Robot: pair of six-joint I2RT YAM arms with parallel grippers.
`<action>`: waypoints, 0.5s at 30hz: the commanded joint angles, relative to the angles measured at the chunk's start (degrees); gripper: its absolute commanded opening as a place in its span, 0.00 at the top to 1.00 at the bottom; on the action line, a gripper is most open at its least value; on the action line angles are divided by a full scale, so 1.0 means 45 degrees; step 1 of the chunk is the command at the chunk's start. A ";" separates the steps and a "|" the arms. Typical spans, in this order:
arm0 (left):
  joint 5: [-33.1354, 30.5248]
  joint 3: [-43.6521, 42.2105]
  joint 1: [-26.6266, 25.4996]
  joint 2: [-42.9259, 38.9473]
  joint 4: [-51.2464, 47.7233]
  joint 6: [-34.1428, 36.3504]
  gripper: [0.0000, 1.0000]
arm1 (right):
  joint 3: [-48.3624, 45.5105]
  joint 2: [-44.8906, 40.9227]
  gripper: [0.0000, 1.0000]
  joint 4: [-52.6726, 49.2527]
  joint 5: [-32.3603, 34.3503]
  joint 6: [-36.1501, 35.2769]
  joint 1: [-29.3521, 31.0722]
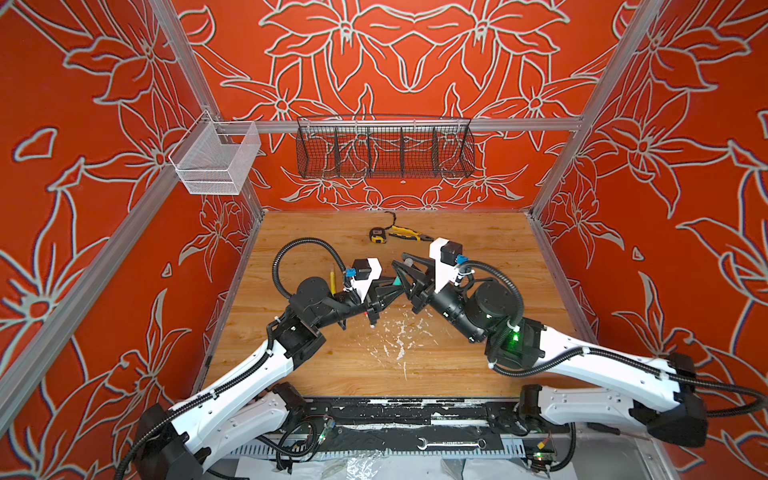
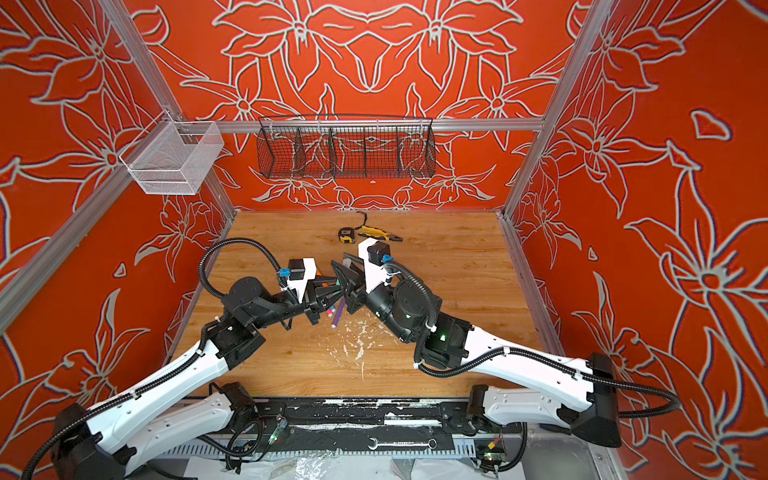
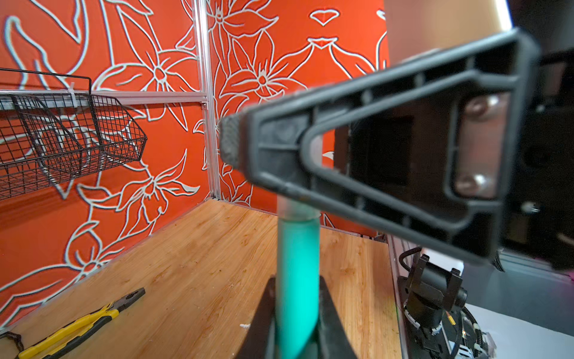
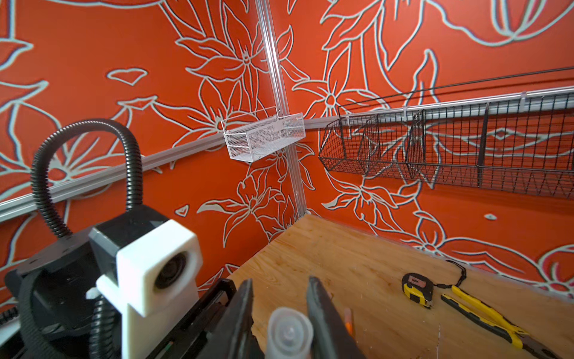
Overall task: Insert the pens into the pen caps
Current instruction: 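Press the cap fully onto the teal marker with the right gripper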
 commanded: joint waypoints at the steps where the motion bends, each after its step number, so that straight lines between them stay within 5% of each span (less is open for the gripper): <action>1: 0.0222 0.0068 0.0023 -0.0019 0.0565 0.0221 1.00 | 0.0451 0.0004 0.81 0.0069 -0.0339 0.0068 -0.0057; 7: 0.0066 0.0068 0.0026 0.0039 0.0577 0.0260 1.00 | 0.0031 -0.0020 0.99 0.0109 -0.1397 0.0789 -0.0037; 15: -0.0481 0.0336 0.0027 0.0409 0.0721 0.0113 1.00 | -0.1435 0.0043 1.00 0.0345 -0.2761 0.2305 0.0071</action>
